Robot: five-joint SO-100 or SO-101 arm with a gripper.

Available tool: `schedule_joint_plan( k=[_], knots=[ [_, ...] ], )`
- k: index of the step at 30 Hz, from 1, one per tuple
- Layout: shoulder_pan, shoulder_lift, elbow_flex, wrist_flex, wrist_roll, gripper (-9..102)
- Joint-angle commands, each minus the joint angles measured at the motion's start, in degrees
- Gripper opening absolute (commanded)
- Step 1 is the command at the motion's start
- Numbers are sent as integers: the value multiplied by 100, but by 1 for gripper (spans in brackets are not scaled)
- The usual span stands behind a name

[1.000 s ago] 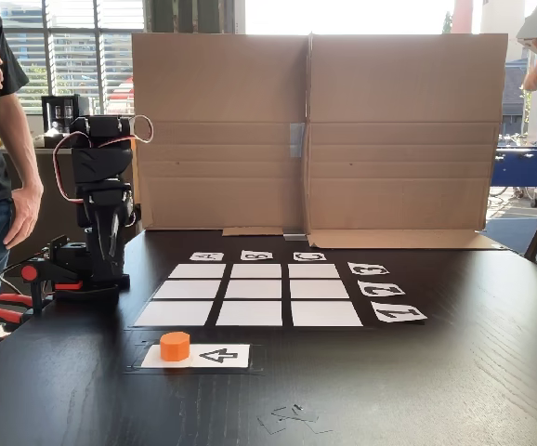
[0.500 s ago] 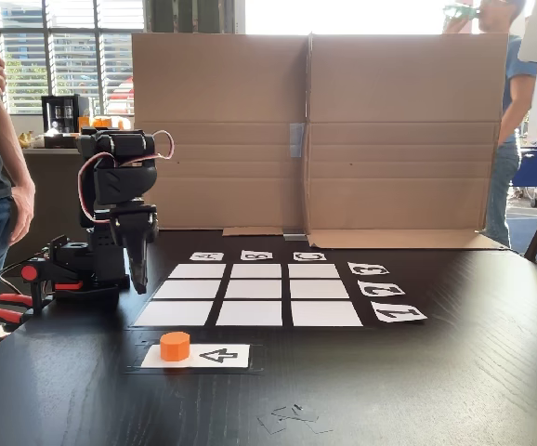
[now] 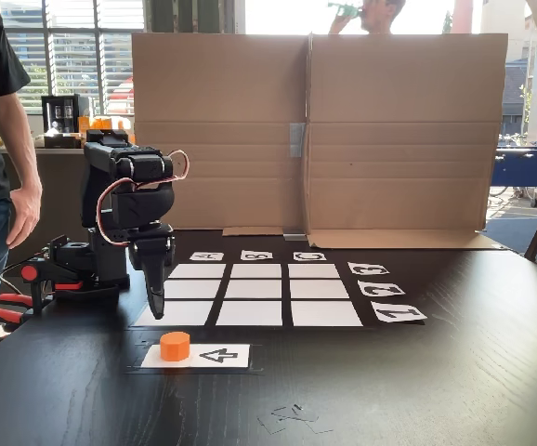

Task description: Pick up the round, orange token and place it in the grid on square A2.

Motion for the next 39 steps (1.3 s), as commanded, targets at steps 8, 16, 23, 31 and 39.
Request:
schedule_joint_plan(
  k=[8,16,23,31,39],
  knots=[
    [-185,-404,-589,-220,141,50],
    [-369,-686,-677,-378,211,50],
    [-369,-976,-782,-387,246,50],
    [-343,-1134,-826,-466,255,50],
    [-202,-1345,-1081,-475,343,49]
  ],
)
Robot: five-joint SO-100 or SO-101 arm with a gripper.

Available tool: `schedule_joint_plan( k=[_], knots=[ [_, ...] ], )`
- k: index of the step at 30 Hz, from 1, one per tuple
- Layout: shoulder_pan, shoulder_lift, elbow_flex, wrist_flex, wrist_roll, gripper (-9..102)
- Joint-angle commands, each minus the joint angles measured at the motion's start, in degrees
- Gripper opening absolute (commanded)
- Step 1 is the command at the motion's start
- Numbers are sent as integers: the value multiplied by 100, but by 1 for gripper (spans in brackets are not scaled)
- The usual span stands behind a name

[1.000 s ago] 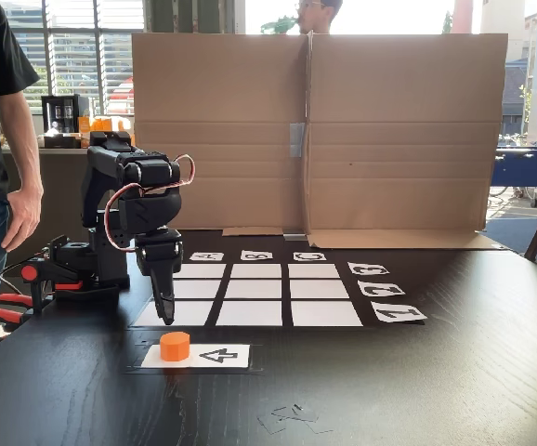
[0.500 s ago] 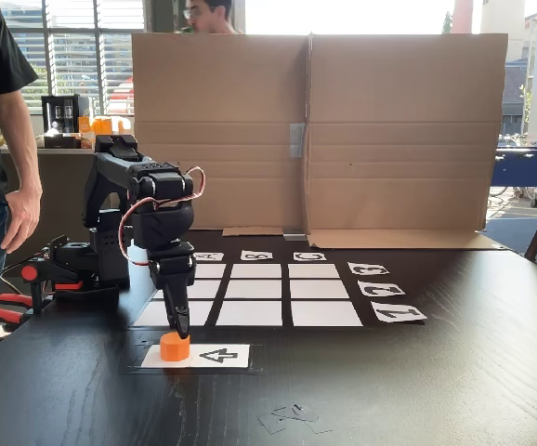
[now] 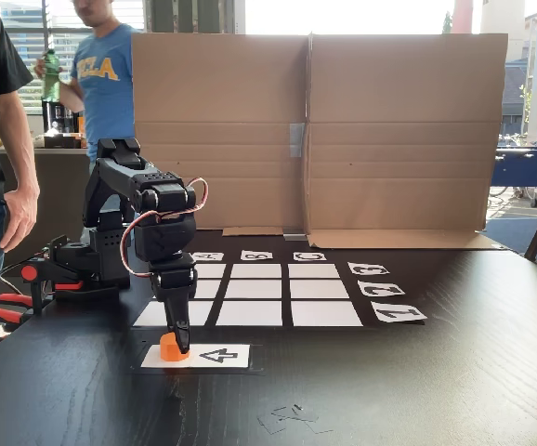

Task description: Pick up the round, orange token and place it in the grid on square A2.

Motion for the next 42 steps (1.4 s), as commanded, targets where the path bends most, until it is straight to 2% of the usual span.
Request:
schedule_joint_plan(
  k=[1,8,12,17,29,42],
  knots=[
    [123,-9,-299,-44,105,47],
    [211,-176,-431,-176,246,14],
    [229,-202,-439,-193,246,4],
    [246,-211,-422,-193,229,-1],
    [527,510,-316,-369,-378,-1],
    [712,2329,369,-387,-1898,-1]
  ],
)
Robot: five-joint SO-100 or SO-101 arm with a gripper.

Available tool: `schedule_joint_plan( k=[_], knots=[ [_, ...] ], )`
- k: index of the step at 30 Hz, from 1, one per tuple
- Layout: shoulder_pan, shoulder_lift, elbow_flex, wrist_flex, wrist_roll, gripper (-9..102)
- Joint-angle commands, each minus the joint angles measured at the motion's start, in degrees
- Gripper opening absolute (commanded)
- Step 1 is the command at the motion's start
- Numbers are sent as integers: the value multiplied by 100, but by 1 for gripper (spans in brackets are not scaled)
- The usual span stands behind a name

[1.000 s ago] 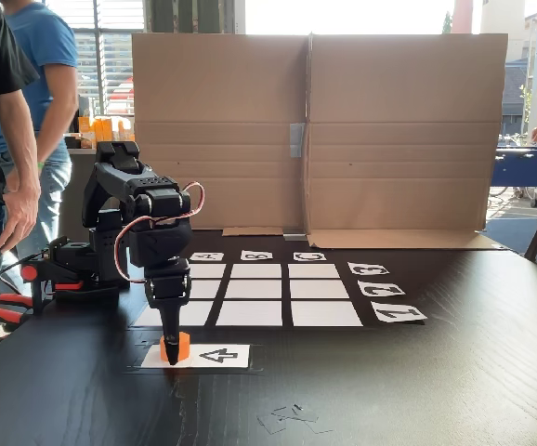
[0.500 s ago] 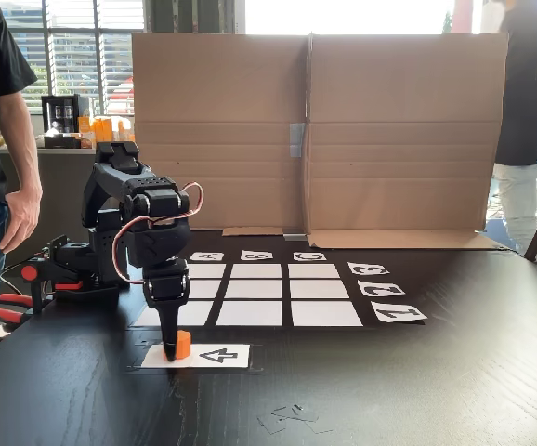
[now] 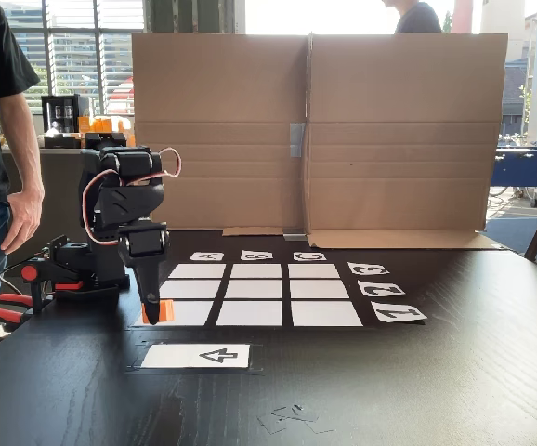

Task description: Pick up the round, orange token and place it in the grid on square A2.

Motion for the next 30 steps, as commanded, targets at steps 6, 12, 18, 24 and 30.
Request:
schedule_joint_plan(
  k=[6,12,18,24,30],
  knots=[
    [-246,1635,923,-44,-1459,-1],
    [-694,2593,1731,-18,-2575,-1],
    [-1380,3498,2584,70,-3445,-1],
    [-2136,4184,3401,325,-4377,-1],
    [-2496,4509,3946,492,-5212,-1]
  ],
)
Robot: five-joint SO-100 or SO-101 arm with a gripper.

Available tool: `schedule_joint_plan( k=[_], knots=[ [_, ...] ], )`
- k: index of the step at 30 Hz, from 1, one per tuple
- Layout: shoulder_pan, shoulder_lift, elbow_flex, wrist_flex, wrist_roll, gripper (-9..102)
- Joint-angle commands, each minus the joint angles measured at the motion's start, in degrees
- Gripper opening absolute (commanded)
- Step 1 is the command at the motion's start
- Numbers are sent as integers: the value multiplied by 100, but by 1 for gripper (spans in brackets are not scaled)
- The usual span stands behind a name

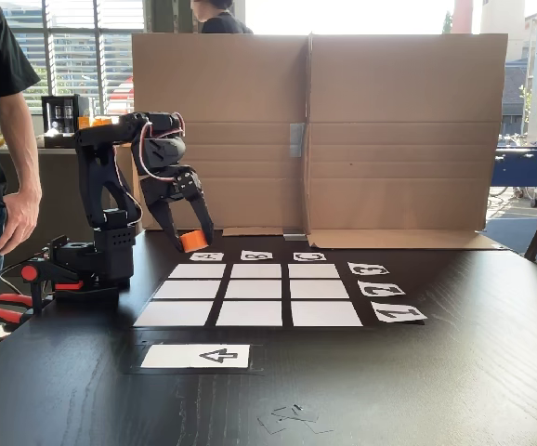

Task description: Pick up the round, orange token and place it in the grid on square A2.

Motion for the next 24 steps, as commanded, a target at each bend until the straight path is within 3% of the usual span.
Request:
schedule_joint_plan(
  k=[1,11,24],
  knots=[
    [-272,387,308,176,-466,-1],
    [-1011,1380,1257,519,-1521,-1],
    [-2224,2338,2813,308,-1635,-1]
  ],
)
